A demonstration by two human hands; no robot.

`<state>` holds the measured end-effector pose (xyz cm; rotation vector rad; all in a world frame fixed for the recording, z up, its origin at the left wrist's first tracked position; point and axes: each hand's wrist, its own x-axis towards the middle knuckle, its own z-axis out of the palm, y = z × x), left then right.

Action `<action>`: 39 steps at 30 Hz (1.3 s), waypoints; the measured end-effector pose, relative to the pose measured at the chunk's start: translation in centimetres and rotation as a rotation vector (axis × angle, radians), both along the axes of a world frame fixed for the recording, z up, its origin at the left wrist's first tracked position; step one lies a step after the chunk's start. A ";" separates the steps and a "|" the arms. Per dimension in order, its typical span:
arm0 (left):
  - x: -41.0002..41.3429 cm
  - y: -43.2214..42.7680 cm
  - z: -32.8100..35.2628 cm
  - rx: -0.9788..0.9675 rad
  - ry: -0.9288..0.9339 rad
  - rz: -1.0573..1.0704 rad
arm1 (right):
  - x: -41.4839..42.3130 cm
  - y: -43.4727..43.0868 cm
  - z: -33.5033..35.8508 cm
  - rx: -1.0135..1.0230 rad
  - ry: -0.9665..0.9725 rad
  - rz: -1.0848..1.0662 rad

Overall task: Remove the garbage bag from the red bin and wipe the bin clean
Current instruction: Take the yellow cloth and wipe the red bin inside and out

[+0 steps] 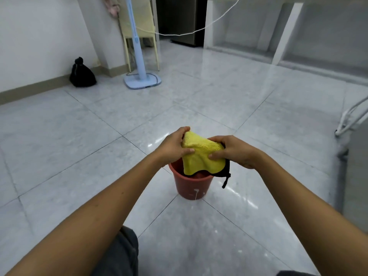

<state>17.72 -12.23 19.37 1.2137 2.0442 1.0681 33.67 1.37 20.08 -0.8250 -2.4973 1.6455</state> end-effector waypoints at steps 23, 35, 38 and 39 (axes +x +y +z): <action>-0.2 5.2 -6.5 -0.049 0.354 -0.062 | -0.2 1.8 -9.0 -0.210 -0.002 -0.210; -2.5 4.0 -18.5 -0.595 0.864 -0.452 | 4.9 6.4 -18.9 -0.662 0.265 -1.030; -2.5 4.3 -19.6 -0.563 1.017 -0.486 | 5.2 5.6 -21.5 -0.628 0.178 -1.046; -2.5 4.4 -19.7 -0.516 1.063 -0.511 | 5.1 5.2 -22.2 -0.623 0.151 -1.041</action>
